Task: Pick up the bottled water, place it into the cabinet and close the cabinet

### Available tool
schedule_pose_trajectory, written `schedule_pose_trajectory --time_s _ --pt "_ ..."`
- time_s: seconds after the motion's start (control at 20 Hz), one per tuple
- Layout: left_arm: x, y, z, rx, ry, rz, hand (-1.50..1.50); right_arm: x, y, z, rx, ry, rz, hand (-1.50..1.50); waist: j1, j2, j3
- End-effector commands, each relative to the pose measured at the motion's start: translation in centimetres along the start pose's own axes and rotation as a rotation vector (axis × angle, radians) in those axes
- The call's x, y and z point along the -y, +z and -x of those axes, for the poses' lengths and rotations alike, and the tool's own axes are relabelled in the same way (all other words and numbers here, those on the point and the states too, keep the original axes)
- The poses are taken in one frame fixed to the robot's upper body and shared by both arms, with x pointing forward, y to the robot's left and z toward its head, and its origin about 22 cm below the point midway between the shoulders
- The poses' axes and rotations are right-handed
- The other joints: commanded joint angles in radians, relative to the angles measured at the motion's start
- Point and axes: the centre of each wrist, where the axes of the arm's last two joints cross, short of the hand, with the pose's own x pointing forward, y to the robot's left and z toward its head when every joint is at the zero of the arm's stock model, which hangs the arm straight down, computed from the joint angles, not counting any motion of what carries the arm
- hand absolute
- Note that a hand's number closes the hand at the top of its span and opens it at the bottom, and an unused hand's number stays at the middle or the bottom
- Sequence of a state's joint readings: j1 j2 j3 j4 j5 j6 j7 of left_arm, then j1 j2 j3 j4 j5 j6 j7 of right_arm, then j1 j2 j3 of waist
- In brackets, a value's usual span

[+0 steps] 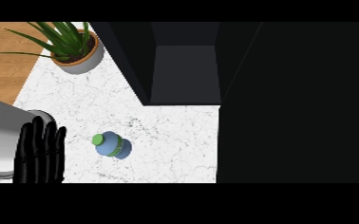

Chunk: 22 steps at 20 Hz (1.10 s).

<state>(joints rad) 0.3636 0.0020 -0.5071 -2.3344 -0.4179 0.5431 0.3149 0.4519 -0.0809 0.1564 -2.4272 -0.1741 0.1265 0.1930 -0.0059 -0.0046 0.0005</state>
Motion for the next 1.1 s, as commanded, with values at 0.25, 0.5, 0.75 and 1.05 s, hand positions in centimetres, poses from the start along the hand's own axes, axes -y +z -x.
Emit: schedule_pose_trajectory --time_s 0.25,0.5,0.75,1.05 --pt "-1.3 2.2 -0.2 -0.034 -0.041 -0.079 -1.5 -0.5 3.7 -3.2 0.01 0.008 0.015 -1.5 0.002 -0.003 -0.001" --pt "-1.5 0.0 5.2 -0.046 -0.079 -0.139 -1.5 -0.4 3.8 -1.9 0.027 0.015 0.013 -1.5 -0.001 0.002 -0.002" --pt "-1.5 -0.9 8.0 -0.072 -0.083 -0.159 -1.5 0.4 5.2 -1.3 0.015 0.032 0.014 -1.5 -0.01 0.001 -0.001" --pt "-3.2 -1.4 12.9 -0.116 -0.06 -0.181 -1.5 0.0 5.1 -2.9 0.025 0.023 -0.012 -1.5 -0.003 0.003 -0.002"
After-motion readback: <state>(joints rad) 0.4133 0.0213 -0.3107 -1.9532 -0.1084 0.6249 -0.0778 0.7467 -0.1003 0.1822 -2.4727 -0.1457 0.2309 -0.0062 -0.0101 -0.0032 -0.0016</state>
